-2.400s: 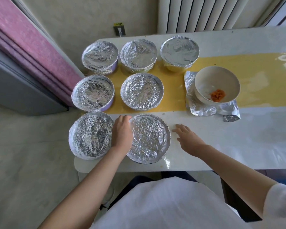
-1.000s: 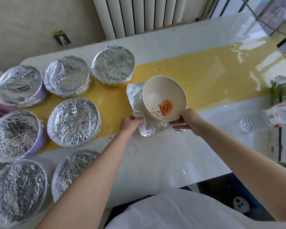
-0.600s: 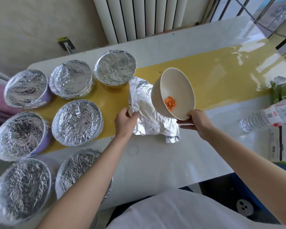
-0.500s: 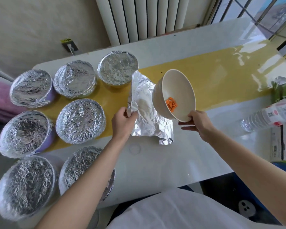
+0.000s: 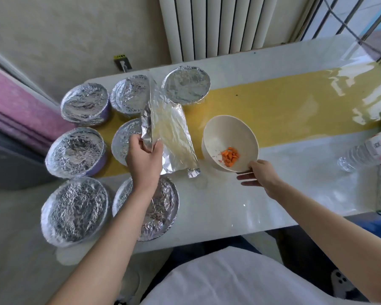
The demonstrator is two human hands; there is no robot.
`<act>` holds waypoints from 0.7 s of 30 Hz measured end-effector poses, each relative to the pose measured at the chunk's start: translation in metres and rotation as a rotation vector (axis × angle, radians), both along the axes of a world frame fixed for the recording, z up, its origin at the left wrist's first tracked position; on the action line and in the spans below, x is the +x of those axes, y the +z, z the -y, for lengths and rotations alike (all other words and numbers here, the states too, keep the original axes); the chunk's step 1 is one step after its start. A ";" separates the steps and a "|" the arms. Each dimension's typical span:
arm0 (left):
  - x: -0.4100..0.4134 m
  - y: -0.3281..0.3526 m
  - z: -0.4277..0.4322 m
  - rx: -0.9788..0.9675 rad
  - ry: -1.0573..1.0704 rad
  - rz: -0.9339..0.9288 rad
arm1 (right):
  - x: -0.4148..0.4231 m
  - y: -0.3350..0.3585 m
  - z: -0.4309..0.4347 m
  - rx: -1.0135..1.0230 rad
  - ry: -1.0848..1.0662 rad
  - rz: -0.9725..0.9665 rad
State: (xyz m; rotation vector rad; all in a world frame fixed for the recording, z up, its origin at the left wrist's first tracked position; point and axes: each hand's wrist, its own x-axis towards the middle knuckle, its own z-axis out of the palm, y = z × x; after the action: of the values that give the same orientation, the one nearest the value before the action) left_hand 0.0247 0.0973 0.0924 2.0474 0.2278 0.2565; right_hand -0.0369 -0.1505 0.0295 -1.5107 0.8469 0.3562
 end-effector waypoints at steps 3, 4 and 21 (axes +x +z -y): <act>-0.006 0.007 -0.015 -0.025 0.013 0.035 | -0.005 -0.003 -0.014 -0.029 0.051 -0.026; -0.009 0.009 -0.020 -0.043 0.012 0.042 | -0.007 -0.005 -0.019 -0.039 0.063 -0.033; -0.061 0.016 -0.071 -0.462 0.102 0.083 | -0.020 0.027 -0.111 -0.524 0.140 0.476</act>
State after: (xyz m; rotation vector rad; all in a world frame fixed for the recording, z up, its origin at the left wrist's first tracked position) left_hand -0.0365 0.1688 0.1087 1.5670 0.3100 0.3187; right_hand -0.0573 -0.0399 0.0568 -2.0378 0.4687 -0.1446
